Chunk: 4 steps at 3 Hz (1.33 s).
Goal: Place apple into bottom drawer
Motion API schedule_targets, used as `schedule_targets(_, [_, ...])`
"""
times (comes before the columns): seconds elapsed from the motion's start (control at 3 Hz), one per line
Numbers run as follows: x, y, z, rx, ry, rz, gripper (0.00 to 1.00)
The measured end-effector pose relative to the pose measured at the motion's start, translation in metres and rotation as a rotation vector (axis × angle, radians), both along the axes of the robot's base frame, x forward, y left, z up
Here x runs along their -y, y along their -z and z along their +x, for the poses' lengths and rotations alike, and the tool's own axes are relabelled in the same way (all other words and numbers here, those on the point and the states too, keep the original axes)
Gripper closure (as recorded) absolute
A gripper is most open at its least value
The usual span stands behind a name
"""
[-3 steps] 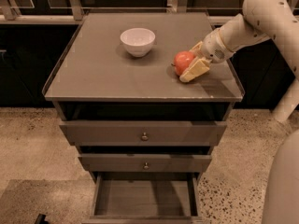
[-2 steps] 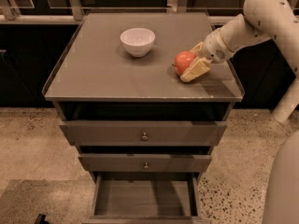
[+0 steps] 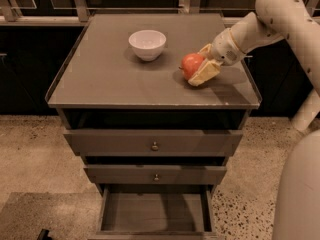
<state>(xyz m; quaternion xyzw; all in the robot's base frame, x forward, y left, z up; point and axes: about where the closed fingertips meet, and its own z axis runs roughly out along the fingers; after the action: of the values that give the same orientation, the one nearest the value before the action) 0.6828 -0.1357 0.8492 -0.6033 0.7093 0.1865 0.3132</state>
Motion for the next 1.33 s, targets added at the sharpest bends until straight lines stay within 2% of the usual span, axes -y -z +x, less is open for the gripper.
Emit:
schedule_targets(0.33, [-0.004,-0.033,-0.026,0.027,-0.019,0.03,1.0])
schedule_targets(0.67, [0.007,-0.075,-0.084,0.065,0.055,0.074,1.0])
schedule_targets(1.0, [0.005,-0.095,-0.133,0.104,0.133,0.171,1.0])
schedule_targets(1.33, [0.031,-0.063,-0.16,0.041,0.202,0.178,1.0])
